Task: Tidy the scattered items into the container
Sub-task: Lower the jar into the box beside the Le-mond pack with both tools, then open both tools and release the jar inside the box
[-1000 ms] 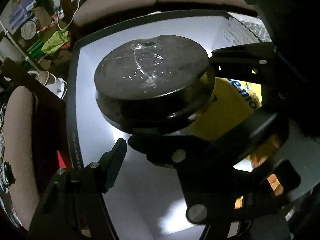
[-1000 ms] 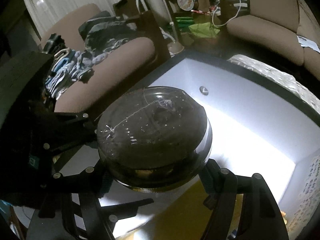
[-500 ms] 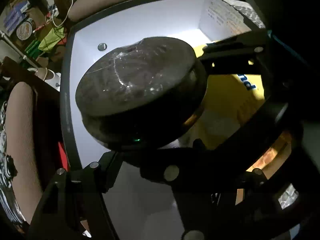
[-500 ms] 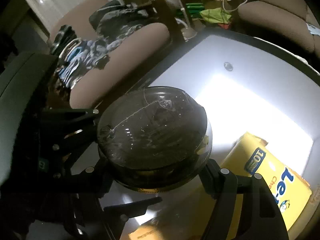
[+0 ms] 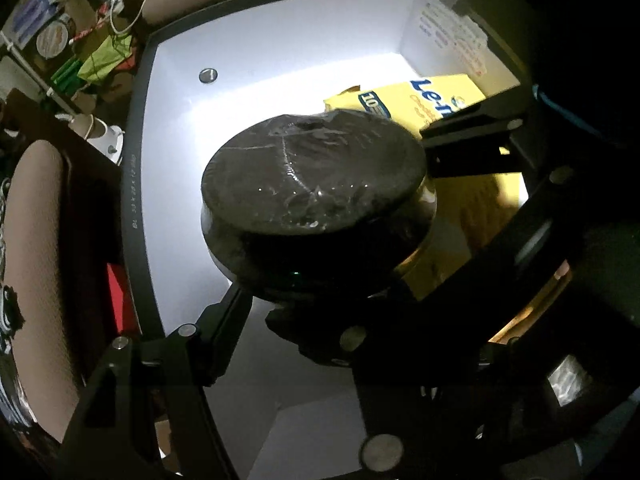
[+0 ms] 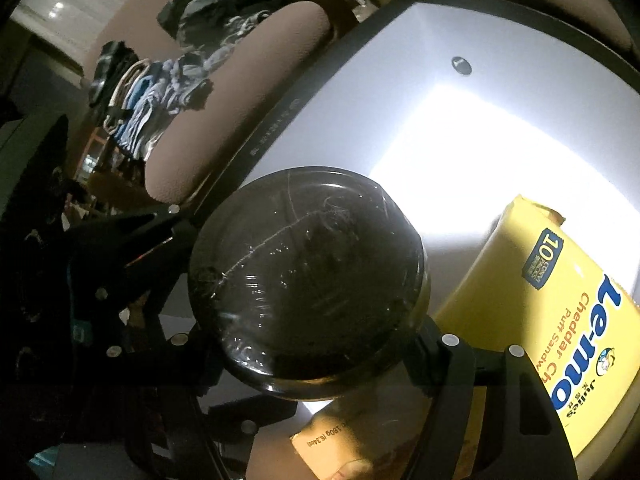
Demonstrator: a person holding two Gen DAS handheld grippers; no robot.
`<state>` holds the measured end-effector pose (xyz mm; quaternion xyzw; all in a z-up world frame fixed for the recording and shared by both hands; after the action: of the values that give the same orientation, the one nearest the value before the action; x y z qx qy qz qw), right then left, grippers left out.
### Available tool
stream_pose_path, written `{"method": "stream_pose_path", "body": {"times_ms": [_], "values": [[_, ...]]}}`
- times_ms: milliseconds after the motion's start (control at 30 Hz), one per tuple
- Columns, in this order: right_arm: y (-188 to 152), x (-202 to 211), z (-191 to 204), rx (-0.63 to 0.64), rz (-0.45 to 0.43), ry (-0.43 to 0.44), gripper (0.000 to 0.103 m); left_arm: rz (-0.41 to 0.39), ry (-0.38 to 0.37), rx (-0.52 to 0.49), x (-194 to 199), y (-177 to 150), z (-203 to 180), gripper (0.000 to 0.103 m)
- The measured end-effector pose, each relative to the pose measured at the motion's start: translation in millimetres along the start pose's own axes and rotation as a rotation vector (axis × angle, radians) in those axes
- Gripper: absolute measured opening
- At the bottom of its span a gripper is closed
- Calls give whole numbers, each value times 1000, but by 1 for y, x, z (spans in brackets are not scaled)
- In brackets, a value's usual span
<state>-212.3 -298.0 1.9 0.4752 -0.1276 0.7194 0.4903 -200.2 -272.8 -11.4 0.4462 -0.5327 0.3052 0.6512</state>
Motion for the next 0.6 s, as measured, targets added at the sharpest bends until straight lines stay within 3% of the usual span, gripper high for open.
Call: {"method": "stream_pose_path", "body": {"times_ms": [433,600], "values": [[14,16,-29,-65,-4,-54,74,-1,11,6,-6,13,5,68],[21,36,-32,-69,-74,-72,74,-25,-6,58,5,11,13,68]]}}
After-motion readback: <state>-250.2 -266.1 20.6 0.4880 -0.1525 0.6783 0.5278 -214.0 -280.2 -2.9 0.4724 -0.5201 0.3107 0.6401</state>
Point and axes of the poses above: each gripper's, at about its wrist camera, not at the fingertips, and x roughly against the way its jaws point, z to its left, y to its top, the point moved 10 cm from there along -x, roughly the way its jaws point, and after that the axes turned 3 degrees about -x, right-handed, at the moved point
